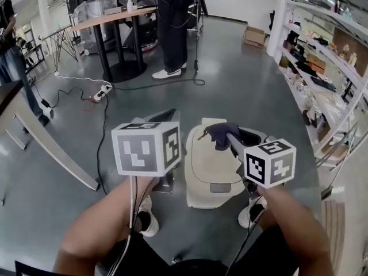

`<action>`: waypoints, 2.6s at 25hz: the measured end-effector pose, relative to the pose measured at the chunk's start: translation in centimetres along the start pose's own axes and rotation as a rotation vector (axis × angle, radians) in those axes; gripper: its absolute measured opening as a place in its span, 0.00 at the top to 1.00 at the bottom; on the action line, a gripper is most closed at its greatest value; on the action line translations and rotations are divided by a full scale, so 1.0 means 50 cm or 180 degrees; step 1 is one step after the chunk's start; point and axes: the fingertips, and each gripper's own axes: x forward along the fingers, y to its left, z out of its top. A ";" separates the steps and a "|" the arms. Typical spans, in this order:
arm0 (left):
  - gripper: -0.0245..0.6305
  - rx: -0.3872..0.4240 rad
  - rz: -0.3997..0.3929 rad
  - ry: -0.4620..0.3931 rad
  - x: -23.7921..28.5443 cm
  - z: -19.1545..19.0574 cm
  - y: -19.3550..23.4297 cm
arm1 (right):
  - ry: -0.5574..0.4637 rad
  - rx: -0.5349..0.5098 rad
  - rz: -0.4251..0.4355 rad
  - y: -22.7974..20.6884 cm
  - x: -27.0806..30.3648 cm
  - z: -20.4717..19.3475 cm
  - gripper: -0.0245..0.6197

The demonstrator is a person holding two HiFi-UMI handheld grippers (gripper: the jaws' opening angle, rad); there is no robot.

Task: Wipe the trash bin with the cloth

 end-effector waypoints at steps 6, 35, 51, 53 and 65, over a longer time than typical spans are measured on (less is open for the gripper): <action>0.96 0.0040 0.0161 -0.0163 0.018 0.052 0.035 | 0.0022 -0.0092 -0.0015 -0.029 0.045 0.061 0.82; 0.96 0.0344 -0.0057 0.0162 0.172 -0.058 0.045 | 0.1034 -0.0268 0.0373 -0.063 0.329 -0.093 0.82; 0.96 0.0418 0.0020 0.0330 0.195 -0.082 0.063 | 0.1158 -0.0376 0.0300 -0.083 0.341 -0.122 0.82; 0.96 0.0378 0.0028 0.0353 0.196 -0.084 0.064 | 0.1161 -0.0371 0.0285 -0.087 0.339 -0.123 0.82; 0.96 0.0416 -0.0018 0.0406 0.208 -0.095 0.040 | 0.1180 -0.0313 0.0121 -0.140 0.313 -0.138 0.82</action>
